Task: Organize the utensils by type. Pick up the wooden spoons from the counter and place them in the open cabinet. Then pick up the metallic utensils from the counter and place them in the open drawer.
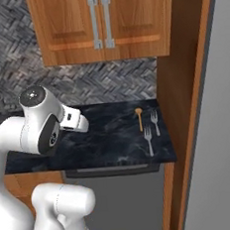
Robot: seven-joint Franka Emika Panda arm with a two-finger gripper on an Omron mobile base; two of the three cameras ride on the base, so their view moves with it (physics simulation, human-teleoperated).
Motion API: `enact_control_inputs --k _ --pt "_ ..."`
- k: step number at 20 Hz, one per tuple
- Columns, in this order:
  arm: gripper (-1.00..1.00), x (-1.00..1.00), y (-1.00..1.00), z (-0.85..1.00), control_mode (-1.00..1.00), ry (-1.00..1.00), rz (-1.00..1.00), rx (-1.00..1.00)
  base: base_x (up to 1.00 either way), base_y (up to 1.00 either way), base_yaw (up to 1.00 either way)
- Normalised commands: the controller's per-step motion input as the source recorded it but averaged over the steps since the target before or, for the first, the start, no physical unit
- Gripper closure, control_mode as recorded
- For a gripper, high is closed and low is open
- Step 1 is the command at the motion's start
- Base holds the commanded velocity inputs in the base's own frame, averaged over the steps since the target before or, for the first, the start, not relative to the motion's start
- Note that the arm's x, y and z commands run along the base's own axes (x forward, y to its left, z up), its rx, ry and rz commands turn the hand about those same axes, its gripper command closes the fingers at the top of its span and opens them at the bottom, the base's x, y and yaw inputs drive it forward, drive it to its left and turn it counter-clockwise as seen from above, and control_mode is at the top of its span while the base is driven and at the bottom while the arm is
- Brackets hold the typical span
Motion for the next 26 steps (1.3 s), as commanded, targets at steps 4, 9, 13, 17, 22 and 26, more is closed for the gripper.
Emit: enact_control_inputs --k 4,9,13,17,22,26 --pt "-1.0 0.0 0.0 0.0 1.0 0.0 0.0 0.0 0.5 -0.14 -0.04" --pt "-1.0 0.0 0.0 0.0 1.0 0.0 0.0 0.0 0.47 -0.12 0.0" --pt "-1.0 0.0 0.0 0.0 1.0 0.0 0.0 0.0 0.49 -0.21 -0.02" --pt "-1.0 0.0 0.0 0.0 1.0 0.0 0.0 0.0 0.47 -0.22 -0.02" --pt "-1.0 0.0 0.0 0.0 1.0 0.0 0.0 0.0 0.4 -0.34 0.0" --pt "-1.0 0.0 0.0 0.0 1.0 0.0 0.0 0.0 0.2 -0.53 0.0"
